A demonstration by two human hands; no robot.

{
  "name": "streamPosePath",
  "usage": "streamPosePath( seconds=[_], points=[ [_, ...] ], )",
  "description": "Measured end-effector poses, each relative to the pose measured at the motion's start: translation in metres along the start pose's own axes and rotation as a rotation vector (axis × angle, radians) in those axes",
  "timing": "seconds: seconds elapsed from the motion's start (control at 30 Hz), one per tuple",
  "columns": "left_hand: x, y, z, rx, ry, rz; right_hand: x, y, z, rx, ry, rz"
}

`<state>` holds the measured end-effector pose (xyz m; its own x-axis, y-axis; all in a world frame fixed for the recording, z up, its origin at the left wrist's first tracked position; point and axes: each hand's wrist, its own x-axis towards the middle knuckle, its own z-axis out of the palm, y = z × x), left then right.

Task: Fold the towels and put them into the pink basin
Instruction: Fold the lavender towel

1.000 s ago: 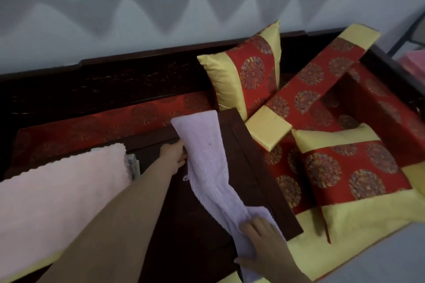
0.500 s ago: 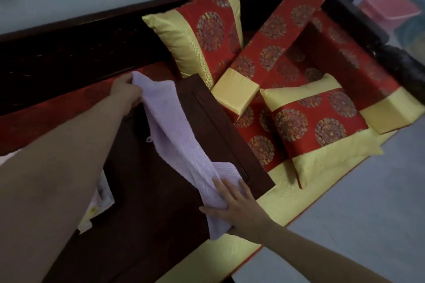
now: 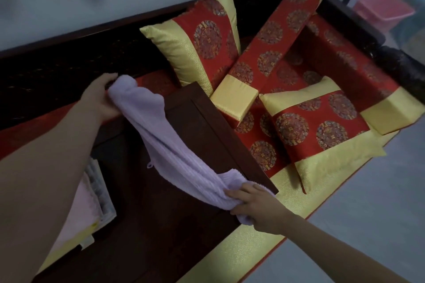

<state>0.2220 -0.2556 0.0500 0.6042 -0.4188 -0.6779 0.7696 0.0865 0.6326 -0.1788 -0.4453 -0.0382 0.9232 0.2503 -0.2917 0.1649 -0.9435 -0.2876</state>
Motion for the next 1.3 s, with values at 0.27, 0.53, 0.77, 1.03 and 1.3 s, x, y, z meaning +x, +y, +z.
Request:
streamPosePath(
  seconds=[0.27,0.53,0.77,1.03,1.3],
  points=[
    [0.017,0.025,-0.009,0.18,0.385,0.356,-0.008,0.002,0.005,0.461,0.209,0.516],
    [0.017,0.033,-0.032,0.206,0.675,0.667,-0.019,0.019,-0.008,0.561,0.098,0.523],
    [-0.019,0.033,-0.014,0.167,0.578,0.591,-0.031,0.003,-0.002,0.291,0.315,0.383],
    [-0.069,0.007,0.019,0.105,0.428,0.49,-0.012,-0.05,0.029,1.389,0.844,1.559],
    [-0.103,-0.032,0.033,0.266,0.313,0.445,-0.002,-0.067,0.016,1.867,0.496,1.5]
  ],
)
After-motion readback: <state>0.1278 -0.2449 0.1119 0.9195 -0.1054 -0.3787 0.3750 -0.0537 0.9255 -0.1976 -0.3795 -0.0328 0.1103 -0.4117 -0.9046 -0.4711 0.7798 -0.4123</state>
